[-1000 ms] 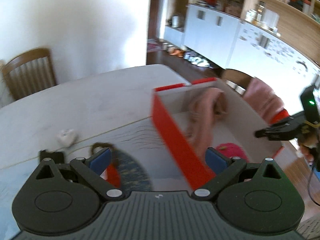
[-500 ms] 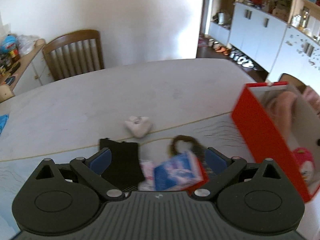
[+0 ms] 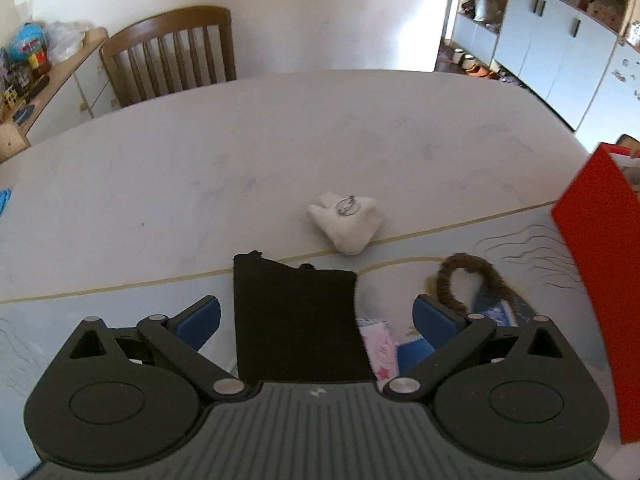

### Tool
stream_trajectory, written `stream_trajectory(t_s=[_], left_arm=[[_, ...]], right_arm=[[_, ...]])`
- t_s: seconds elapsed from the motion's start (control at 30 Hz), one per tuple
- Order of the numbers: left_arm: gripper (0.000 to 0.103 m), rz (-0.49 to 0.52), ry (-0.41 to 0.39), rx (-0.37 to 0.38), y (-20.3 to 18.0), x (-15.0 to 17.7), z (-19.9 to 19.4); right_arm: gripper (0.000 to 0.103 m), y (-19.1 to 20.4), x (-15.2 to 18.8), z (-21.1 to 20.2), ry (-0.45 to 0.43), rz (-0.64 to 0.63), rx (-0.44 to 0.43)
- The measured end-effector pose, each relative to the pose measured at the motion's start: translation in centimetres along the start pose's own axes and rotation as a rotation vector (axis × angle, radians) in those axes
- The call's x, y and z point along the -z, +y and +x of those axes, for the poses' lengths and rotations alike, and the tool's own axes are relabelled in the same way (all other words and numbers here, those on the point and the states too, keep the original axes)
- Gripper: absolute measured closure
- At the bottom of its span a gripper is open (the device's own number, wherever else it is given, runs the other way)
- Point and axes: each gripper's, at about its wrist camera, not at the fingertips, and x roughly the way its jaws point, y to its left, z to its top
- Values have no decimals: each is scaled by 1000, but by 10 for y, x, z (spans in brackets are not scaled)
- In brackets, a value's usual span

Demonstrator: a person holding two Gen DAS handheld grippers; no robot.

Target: Organize objects

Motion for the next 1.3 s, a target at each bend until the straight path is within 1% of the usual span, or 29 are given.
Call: stream_trajectory(t_s=[0.23, 0.37, 0.5, 0.53, 0.57, 0.6, 0.63, 0.67, 0.7, 0.73, 0.77, 0.83, 0.9, 0.93, 0.97, 1.07, 1.17, 1.3], left_arm=[[0, -4, 44, -30, 8, 0, 25], [0, -7, 47, -37, 12, 1, 29], [2, -15, 32, -34, 13, 2, 27], [9, -13, 29, -34, 12, 2, 26], [20, -8, 26, -34, 11, 3, 26], [25, -6, 27, -33, 11, 3, 25], [33, -8, 28, -27, 12, 3, 25], [37, -10, 28, -23, 12, 3, 25], [39, -10, 25, -23, 13, 3, 24], [45, -10, 25, -22, 13, 3, 23], [56, -9, 27, -21, 13, 3, 22], [71, -1, 20, -29, 12, 2, 18], [81, 1, 15, -18, 12, 2, 15], [87, 1, 13, -28, 11, 1, 13], [91, -2, 13, -31, 12, 1, 10], [96, -8, -2, -4, 14, 1, 0], [97, -10, -3, 0, 14, 1, -10], [97, -6, -24, 20, 11, 3, -31]], right_arm=[[96, 2, -1, 1, 9, -1, 13], [96, 3, -1, 2, 12, -2, 19], [96, 4, -2, 2, 15, -5, 24], [96, 4, -2, 3, 16, -5, 24], [96, 4, -2, 3, 17, -5, 25], [96, 4, -2, 3, 17, -6, 25], [96, 4, -2, 3, 17, -6, 25], [96, 4, -2, 3, 17, -5, 25], [96, 4, -2, 3, 17, -5, 24], [96, 4, -2, 3, 17, -5, 25], [96, 5, -2, 3, 16, -6, 25], [96, 5, -2, 4, 16, -6, 24], [96, 5, -2, 4, 16, -6, 24], [96, 5, -2, 3, 16, -7, 24], [96, 5, -2, 4, 16, -8, 23], [96, 5, -2, 4, 13, -12, 21], [96, 4, -2, 4, 11, -13, 18], [96, 3, -2, 3, 6, -12, 11]])
